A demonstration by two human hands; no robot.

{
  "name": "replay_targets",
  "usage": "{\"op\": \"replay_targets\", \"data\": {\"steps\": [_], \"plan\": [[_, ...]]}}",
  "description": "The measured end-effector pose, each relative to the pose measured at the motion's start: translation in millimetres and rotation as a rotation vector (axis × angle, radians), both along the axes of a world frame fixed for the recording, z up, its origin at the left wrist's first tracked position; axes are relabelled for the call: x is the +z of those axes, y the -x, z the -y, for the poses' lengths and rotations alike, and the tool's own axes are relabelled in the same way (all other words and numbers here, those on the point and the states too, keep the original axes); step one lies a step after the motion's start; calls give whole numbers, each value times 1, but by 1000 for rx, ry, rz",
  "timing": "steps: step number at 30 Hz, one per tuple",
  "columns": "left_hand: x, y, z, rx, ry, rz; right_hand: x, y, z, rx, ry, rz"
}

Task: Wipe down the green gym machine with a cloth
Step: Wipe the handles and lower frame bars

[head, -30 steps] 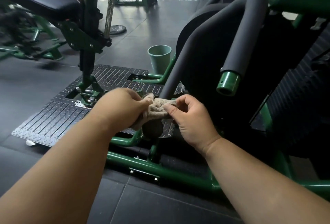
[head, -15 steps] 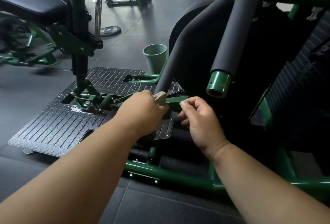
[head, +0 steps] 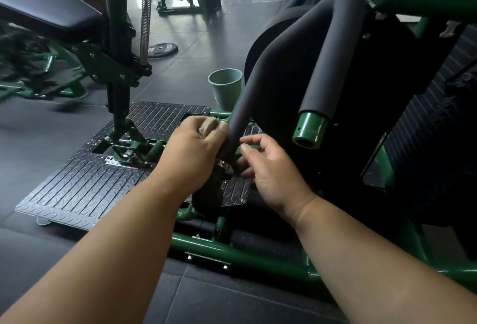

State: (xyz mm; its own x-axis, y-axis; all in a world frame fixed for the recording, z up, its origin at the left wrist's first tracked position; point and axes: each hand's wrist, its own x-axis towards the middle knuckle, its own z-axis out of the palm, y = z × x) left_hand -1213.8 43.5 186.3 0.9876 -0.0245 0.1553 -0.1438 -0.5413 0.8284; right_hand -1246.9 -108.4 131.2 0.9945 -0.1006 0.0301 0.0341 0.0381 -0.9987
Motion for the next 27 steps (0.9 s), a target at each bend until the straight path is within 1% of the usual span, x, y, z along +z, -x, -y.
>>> {"op": "replay_targets", "data": {"steps": [1,3,6,9,11,13,14,15,16,17,19,20,22,25,27], "plan": [[3,-1,4,23,37,13,1,0,1,-7,1,-9],[7,-6,12,22,51,38,2,0,3,-24,-14,-7],[14,-4,25,-55,160,-34,10,0,0,-39,-109,13],[14,9,28,-107,405,-103,24,3,-3,37,-287,23],[12,17,27,-154,562,-180,29,4,-4,72,-290,15],[10,23,23,-195,757,-298,31,3,-4,74,-270,3],[10,25,20,-199,838,-332,32,3,-3,64,-286,-8],[9,25,16,-176,876,-325,32,3,-1,44,-325,-20],[7,23,12,-129,873,-280,31,3,3,11,-371,-28],[6,24,7,-65,803,-205,28,4,7,-39,-403,-27],[-1,28,-3,22,597,-53,22,3,14,-176,-413,-26],[-4,32,-7,36,514,-37,17,2,16,-241,-408,-25],[-10,37,-9,26,339,-85,8,-3,12,-346,-373,-36],[-19,41,1,35,42,-147,-4,-15,-1,-433,-279,-59],[-22,43,8,75,-63,-119,-4,-23,-9,-471,-313,-84]]}}
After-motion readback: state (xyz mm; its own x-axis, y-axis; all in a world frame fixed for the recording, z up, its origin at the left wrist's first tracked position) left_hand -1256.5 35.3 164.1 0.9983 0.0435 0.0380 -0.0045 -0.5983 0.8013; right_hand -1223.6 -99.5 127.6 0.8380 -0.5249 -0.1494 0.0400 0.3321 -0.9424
